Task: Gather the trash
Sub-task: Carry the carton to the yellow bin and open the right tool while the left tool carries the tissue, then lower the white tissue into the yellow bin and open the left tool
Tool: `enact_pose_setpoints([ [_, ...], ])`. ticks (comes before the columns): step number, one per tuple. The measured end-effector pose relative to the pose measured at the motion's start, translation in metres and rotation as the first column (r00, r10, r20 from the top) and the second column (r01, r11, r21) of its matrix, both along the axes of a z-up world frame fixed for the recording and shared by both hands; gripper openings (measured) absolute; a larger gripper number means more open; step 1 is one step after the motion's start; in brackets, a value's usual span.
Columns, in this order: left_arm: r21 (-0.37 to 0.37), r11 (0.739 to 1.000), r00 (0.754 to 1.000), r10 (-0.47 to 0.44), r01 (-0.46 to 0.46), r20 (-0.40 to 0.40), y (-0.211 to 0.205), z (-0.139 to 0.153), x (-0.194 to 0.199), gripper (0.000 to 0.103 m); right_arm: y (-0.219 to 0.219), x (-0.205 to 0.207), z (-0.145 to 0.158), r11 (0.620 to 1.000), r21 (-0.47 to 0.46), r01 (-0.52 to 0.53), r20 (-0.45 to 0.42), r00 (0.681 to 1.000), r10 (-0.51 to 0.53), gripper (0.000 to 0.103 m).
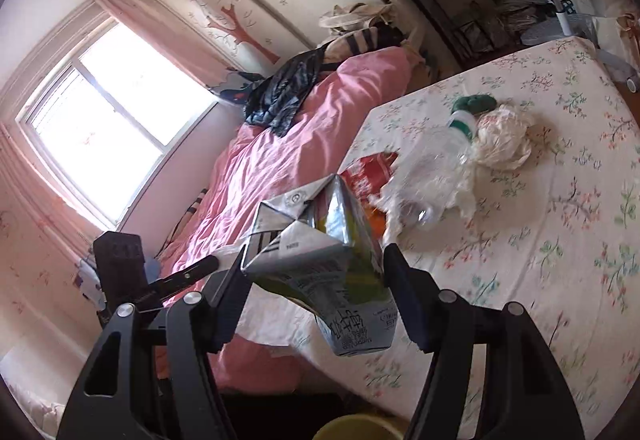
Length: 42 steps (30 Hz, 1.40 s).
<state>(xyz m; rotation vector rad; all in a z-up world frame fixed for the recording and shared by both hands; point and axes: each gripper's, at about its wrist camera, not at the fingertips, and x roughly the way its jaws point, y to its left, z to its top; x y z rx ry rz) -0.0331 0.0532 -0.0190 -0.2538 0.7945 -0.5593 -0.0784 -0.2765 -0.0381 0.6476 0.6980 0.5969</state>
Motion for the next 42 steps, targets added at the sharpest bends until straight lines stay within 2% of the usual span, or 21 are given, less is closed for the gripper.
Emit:
enact_pose_setpoints([
  [5,-0.021,1.0,1.0,-0.016,0.015,-0.017,0.008,-0.003,-0.036,0.001,0.025,-0.048,-0.011,0.998,0.005,-0.066,-0.013,0.998,0.066,0.064],
  [9,-0.006,0.999,0.999,-0.044,0.044,-0.027,0.008,-0.007,-0.068,0.001,0.05,-0.081,-0.033,0.992,-0.026,-0.122,-0.075,0.99,0.12,0.064],
  [12,0.008,0.997,0.996,-0.074,0.075,-0.044,0.004,-0.013,-0.094,0.001,0.075,-0.105,-0.057,0.979,-0.096,-0.18,-0.15,0.975,0.164,0.064],
  [18,0.033,0.993,0.99,-0.111,0.114,-0.088,-0.008,-0.029,-0.139,0.001,0.108,-0.126,-0.092,0.94,-0.214,-0.265,-0.284,0.938,0.199,0.065],
  [21,0.056,0.99,0.987,-0.122,0.128,-0.101,-0.016,-0.034,-0.153,0.001,0.113,-0.127,-0.103,0.916,-0.288,-0.279,-0.329,0.927,0.178,0.069],
  [23,0.076,0.988,0.986,-0.124,0.133,-0.114,-0.022,-0.038,-0.16,0.001,0.107,-0.127,-0.107,0.922,-0.299,-0.246,-0.341,0.93,0.138,0.075],
  [28,0.109,0.983,0.979,-0.129,0.147,-0.156,-0.034,-0.051,-0.171,0.001,0.071,-0.122,-0.107,0.966,-0.247,-0.07,-0.336,0.942,-0.018,0.078],
  [30,0.122,0.98,0.975,-0.135,0.158,-0.177,-0.039,-0.058,-0.175,0.001,0.06,-0.121,-0.105,0.972,-0.235,-0.013,-0.317,0.946,-0.064,0.079],
  [38,0.17,0.961,0.948,-0.166,0.217,-0.273,-0.059,-0.09,-0.187,0.001,0.061,-0.116,-0.101,0.963,-0.268,0.007,-0.269,0.96,-0.082,0.079],
  [42,0.212,0.942,0.93,-0.186,0.261,-0.318,-0.072,-0.109,-0.191,0.001,0.069,-0.118,-0.099,0.961,-0.276,0.008,-0.26,0.962,-0.083,0.079],
])
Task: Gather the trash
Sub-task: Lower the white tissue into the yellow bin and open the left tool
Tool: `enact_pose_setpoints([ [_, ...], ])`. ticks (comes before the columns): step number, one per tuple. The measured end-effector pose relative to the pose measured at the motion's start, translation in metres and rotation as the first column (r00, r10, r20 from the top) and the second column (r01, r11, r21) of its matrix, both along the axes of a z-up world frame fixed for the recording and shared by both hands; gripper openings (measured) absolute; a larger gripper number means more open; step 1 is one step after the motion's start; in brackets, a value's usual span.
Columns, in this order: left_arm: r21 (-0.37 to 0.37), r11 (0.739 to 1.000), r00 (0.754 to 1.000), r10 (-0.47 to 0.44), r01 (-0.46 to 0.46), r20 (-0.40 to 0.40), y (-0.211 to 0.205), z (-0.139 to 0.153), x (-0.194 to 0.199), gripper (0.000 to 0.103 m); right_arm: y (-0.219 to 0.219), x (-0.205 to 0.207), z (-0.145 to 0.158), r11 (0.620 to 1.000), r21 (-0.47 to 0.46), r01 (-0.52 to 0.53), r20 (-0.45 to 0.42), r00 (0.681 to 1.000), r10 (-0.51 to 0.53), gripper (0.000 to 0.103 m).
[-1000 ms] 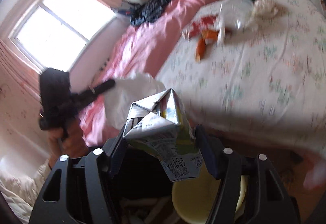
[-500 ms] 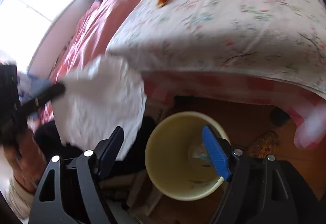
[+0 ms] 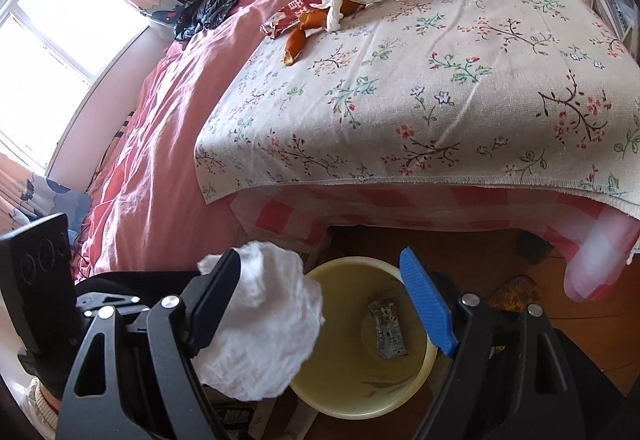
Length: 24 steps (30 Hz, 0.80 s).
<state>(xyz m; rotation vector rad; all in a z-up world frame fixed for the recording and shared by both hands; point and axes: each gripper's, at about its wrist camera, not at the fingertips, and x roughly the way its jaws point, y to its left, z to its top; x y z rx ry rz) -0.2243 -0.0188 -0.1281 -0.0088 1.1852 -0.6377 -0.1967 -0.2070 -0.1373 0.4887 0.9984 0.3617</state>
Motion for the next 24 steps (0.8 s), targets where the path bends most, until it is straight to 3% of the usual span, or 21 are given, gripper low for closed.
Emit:
enact_pose_setpoints([
  [5,0.063,0.998,1.0,-0.023,0.023,-0.005,-0.009,-0.012,-0.003,0.003,-0.003,-0.004,0.002,1.0,-0.005,0.006,0.009,1.0,-0.006,0.081],
  [10,0.087,0.996,1.0,0.0,-0.001,0.018,-0.005,-0.012,-0.002,0.029,-0.005,-0.005,0.002,1.0,-0.005,0.014,0.012,1.0,-0.013,0.082],
  [15,0.079,0.996,0.997,0.044,-0.048,0.06,0.002,-0.007,0.001,0.042,-0.006,-0.007,0.003,1.0,-0.006,0.014,0.016,1.0,-0.014,0.083],
  [19,0.04,0.992,0.984,0.112,-0.118,0.138,0.013,0.006,0.005,0.053,-0.007,-0.007,0.003,1.0,-0.007,0.019,0.018,1.0,-0.019,0.083],
  [24,-0.055,0.964,0.945,0.266,-0.26,0.189,0.04,0.023,0.013,0.057,-0.007,-0.008,0.003,1.0,-0.015,0.021,0.022,1.0,-0.021,0.083],
])
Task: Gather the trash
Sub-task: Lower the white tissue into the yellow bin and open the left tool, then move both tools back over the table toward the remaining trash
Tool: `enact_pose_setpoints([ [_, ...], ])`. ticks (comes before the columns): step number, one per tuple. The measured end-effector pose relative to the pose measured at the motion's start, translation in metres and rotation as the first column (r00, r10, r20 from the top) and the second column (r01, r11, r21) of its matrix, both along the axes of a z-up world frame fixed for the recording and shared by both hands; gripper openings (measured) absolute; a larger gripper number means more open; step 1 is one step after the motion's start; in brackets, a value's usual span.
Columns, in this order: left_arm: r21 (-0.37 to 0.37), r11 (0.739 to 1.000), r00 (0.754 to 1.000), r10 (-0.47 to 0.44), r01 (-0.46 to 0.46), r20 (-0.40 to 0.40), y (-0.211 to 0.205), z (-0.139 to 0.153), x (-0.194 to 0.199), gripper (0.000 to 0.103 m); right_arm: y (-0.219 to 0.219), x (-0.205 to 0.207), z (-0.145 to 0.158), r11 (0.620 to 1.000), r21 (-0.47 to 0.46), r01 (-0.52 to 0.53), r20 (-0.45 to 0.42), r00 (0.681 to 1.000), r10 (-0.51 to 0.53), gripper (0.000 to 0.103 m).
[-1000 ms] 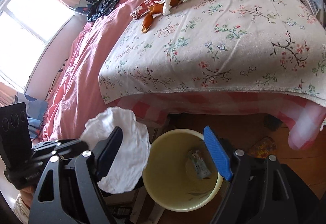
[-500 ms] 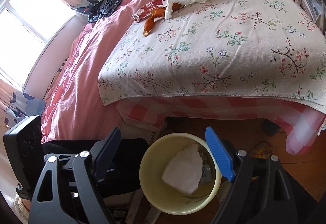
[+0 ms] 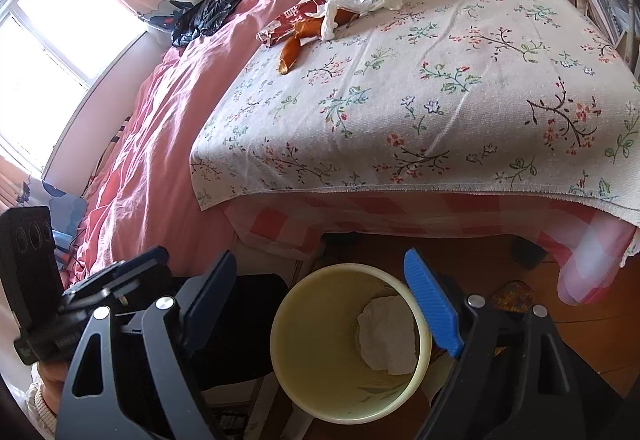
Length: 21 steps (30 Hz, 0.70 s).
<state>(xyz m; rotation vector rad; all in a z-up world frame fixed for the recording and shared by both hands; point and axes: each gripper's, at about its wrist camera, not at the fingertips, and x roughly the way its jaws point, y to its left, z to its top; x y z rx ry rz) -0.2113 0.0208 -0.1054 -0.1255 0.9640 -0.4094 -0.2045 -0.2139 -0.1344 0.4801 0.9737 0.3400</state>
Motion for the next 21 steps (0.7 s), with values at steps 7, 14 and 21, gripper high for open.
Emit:
enact_pose_setpoints([
  [7,-0.023,0.996,0.992,0.086,-0.084,0.09,0.015,0.015,0.0,0.059,0.0,-0.001,0.005,1.0,0.005,0.001,0.028,1.0,-0.001,0.083],
  [14,0.008,0.994,0.984,0.106,-0.108,0.143,0.015,0.021,-0.003,0.064,0.001,-0.004,0.011,1.0,0.011,0.005,0.06,0.998,-0.006,0.083],
  [21,0.034,0.993,0.98,0.107,-0.114,0.17,0.013,0.022,-0.006,0.065,0.006,-0.005,0.015,1.0,-0.008,0.001,0.08,0.997,0.0,0.084],
])
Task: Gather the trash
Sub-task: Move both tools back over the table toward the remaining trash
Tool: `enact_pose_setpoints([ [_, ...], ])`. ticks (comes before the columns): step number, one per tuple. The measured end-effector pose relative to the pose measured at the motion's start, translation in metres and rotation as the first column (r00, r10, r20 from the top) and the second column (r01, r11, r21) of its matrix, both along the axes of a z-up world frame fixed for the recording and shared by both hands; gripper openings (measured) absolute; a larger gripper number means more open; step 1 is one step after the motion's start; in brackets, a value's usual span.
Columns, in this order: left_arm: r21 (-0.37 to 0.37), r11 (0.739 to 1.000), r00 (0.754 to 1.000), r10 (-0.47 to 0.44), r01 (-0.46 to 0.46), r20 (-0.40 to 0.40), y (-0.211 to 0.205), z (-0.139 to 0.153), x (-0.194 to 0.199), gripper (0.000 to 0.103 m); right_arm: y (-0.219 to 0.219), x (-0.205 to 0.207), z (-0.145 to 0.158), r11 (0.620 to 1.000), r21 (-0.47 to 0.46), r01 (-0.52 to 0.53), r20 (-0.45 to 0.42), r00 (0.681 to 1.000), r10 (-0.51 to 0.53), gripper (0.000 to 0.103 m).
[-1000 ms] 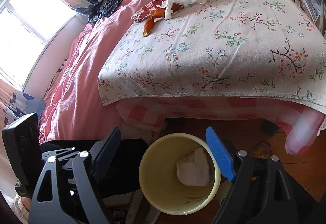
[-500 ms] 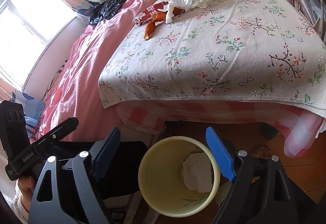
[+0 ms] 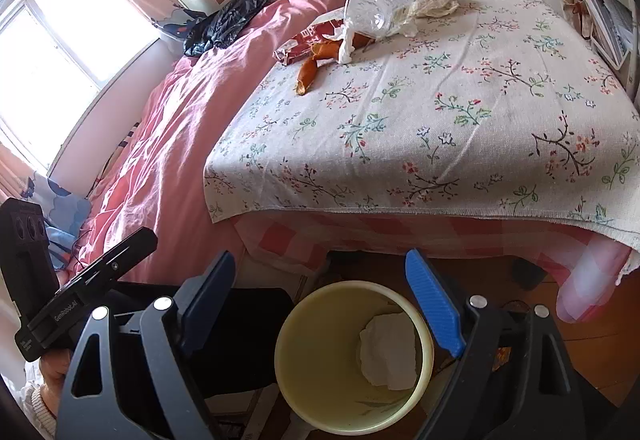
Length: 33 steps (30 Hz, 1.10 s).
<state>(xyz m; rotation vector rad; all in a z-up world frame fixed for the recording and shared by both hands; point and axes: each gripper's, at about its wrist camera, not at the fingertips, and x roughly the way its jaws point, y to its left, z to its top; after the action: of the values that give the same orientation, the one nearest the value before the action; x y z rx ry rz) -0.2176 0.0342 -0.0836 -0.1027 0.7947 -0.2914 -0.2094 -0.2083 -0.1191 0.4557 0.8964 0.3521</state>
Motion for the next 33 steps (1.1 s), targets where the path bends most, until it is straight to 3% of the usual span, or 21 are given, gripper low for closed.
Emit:
enact_pose_setpoints([
  [19,0.025,1.0,1.0,-0.001,0.001,0.014,-0.005,0.002,0.001,0.067,0.009,0.002,0.006,1.0,-0.02,-0.012,0.042,0.999,0.012,0.084],
  [23,-0.002,1.0,1.0,0.0,0.0,0.003,-0.003,0.007,0.007,0.067,0.006,0.002,0.015,1.0,0.001,-0.002,0.074,0.997,0.002,0.084],
  [27,-0.013,1.0,1.0,0.017,-0.017,0.022,-0.001,0.023,0.027,0.067,-0.003,0.012,0.036,0.999,0.048,0.014,0.116,0.993,-0.019,0.084],
  [33,0.02,0.999,0.999,0.029,-0.029,0.023,-0.008,0.037,0.088,0.067,-0.005,0.053,0.06,0.999,0.037,0.003,0.126,0.992,-0.008,0.084],
])
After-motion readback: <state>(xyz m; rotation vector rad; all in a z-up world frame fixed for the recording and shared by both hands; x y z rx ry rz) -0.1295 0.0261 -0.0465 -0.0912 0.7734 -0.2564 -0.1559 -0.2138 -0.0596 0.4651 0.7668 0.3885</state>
